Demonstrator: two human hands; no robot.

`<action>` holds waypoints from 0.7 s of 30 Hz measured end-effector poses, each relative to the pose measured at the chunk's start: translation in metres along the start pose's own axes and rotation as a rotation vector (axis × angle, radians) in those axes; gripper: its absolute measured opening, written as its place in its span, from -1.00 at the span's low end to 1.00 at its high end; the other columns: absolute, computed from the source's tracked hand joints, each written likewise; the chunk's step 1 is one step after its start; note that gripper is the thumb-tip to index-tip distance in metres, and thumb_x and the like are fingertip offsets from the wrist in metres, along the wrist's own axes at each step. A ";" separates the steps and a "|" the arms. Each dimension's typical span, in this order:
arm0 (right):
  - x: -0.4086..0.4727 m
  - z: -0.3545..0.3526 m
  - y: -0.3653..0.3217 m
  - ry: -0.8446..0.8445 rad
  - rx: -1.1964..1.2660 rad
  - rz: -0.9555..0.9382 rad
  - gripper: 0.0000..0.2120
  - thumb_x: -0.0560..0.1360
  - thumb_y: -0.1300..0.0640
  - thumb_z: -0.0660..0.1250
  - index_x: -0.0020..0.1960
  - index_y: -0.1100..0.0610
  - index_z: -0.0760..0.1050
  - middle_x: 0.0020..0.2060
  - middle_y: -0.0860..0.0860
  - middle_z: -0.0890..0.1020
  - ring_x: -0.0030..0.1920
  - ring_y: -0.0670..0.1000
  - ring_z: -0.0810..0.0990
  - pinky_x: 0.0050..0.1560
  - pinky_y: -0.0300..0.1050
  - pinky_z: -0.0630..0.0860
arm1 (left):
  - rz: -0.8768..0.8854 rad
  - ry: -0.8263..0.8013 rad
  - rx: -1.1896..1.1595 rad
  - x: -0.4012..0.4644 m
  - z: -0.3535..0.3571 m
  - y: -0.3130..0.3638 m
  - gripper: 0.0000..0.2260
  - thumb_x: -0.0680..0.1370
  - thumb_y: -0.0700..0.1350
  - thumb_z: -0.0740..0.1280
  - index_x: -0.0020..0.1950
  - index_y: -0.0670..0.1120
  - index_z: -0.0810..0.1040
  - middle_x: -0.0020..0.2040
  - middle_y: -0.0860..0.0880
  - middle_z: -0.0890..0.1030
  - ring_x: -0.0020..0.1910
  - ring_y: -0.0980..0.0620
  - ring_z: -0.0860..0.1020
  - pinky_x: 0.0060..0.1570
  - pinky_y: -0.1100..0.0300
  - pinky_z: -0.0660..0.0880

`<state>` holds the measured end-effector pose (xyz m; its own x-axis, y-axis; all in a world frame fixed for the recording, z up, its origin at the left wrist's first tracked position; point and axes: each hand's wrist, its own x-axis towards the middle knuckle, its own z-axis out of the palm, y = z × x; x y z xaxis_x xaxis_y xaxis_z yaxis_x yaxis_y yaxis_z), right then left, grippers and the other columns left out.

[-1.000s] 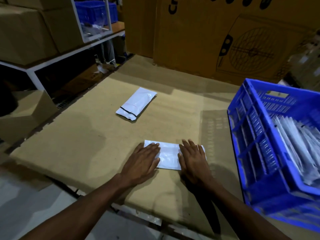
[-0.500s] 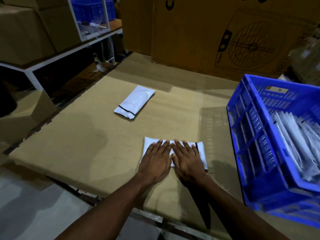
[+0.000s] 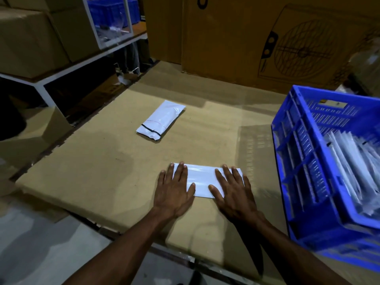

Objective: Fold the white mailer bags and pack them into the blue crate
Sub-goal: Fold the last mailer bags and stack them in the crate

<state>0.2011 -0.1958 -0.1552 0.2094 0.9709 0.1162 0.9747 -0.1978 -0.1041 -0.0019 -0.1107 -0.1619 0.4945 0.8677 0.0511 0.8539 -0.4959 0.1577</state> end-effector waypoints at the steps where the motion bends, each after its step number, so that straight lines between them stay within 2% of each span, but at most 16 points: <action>1: 0.000 -0.001 0.000 -0.005 0.005 0.000 -0.35 0.59 -0.35 -0.19 0.56 -0.08 0.20 0.56 -0.02 0.23 0.55 0.09 0.16 0.50 0.15 0.10 | -0.024 -0.003 -0.001 -0.001 -0.002 0.000 -0.28 0.56 0.23 -0.27 0.66 -0.08 0.05 0.66 -0.01 0.05 0.63 -0.09 -0.03 0.55 -0.12 -0.04; 4: -0.003 -0.002 0.000 -0.027 0.008 -0.005 -0.32 0.59 -0.33 -0.25 0.59 -0.05 0.16 0.58 -0.01 0.18 0.57 0.09 0.11 0.53 0.17 0.04 | -0.070 0.004 0.009 -0.004 -0.005 0.000 -0.29 0.56 0.18 -0.32 0.66 -0.07 0.03 0.66 -0.05 0.05 0.63 -0.06 -0.01 0.55 -0.15 -0.04; 6: -0.004 -0.003 0.000 -0.055 -0.029 -0.004 -0.34 0.61 -0.29 -0.22 0.59 -0.01 0.15 0.59 0.02 0.15 0.58 0.11 0.10 0.51 0.28 -0.02 | -0.096 -0.004 0.012 -0.004 -0.003 0.000 -0.33 0.58 0.16 -0.26 0.65 -0.05 0.09 0.65 -0.07 0.09 0.63 -0.08 0.04 0.53 -0.19 0.00; 8: 0.001 -0.005 -0.007 -0.057 -0.078 -0.011 -0.39 0.64 -0.21 -0.06 0.53 0.12 0.29 0.54 0.12 0.28 0.53 0.22 0.24 0.42 0.46 -0.03 | -0.122 -0.017 0.011 -0.004 -0.002 0.002 -0.38 0.61 0.14 -0.15 0.62 -0.06 0.21 0.62 -0.10 0.20 0.60 -0.11 0.15 0.50 -0.24 0.10; 10: 0.011 -0.006 -0.023 -0.056 -0.088 -0.075 -0.41 0.63 -0.16 0.00 0.47 0.20 0.38 0.48 0.14 0.39 0.48 0.26 0.33 0.37 0.51 0.03 | -0.122 -0.027 0.022 -0.003 -0.002 0.003 -0.42 0.62 0.12 -0.07 0.57 -0.09 0.33 0.57 -0.12 0.31 0.56 -0.14 0.27 0.44 -0.28 0.22; 12: 0.021 -0.003 -0.043 -0.133 -0.088 -0.193 -0.39 0.66 -0.16 -0.13 0.50 0.18 0.33 0.51 0.07 0.35 0.52 0.19 0.27 0.40 0.48 0.01 | -0.118 -0.023 0.020 -0.003 -0.003 0.002 -0.41 0.62 0.11 -0.07 0.57 -0.10 0.33 0.57 -0.13 0.32 0.55 -0.14 0.28 0.44 -0.28 0.25; 14: 0.027 -0.001 -0.052 -0.173 -0.041 -0.267 -0.30 0.64 -0.20 -0.34 0.57 0.12 0.19 0.57 -0.01 0.21 0.58 0.11 0.10 0.45 0.38 -0.11 | -0.106 -0.052 0.025 -0.004 -0.006 0.001 -0.37 0.61 0.14 -0.16 0.62 -0.09 0.21 0.62 -0.11 0.19 0.61 -0.11 0.14 0.50 -0.25 0.11; 16: 0.026 0.001 -0.044 -0.211 0.026 -0.236 -0.22 0.55 -0.27 -0.44 0.61 0.05 0.07 0.60 -0.08 0.06 0.60 0.06 -0.01 0.50 0.27 -0.12 | -0.106 -0.058 0.038 -0.005 -0.006 0.000 -0.34 0.59 0.15 -0.21 0.63 -0.09 0.16 0.64 -0.10 0.14 0.62 -0.11 0.09 0.51 -0.23 0.07; 19: 0.014 -0.001 -0.016 -0.096 0.027 -0.189 -0.26 0.61 -0.29 -0.34 0.58 0.07 0.21 0.57 0.00 0.21 0.56 0.14 0.18 0.50 0.25 0.11 | -0.123 -0.068 0.046 -0.004 -0.007 0.003 -0.37 0.60 0.13 -0.08 0.56 -0.15 0.33 0.57 -0.17 0.31 0.55 -0.24 0.26 0.44 -0.28 0.23; 21: 0.005 -0.002 0.005 -0.062 0.035 -0.136 -0.35 0.66 -0.27 -0.18 0.55 0.09 0.27 0.54 0.06 0.28 0.53 0.18 0.25 0.47 0.24 0.19 | -0.128 -0.067 0.049 -0.004 -0.003 0.002 -0.34 0.59 0.15 -0.11 0.57 -0.17 0.30 0.58 -0.20 0.26 0.56 -0.29 0.21 0.47 -0.26 0.16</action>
<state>0.2073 -0.1925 -0.1528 0.0698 0.9951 0.0704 0.9902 -0.0605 -0.1260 -0.0027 -0.1145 -0.1584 0.3897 0.9204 -0.0322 0.9166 -0.3843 0.1104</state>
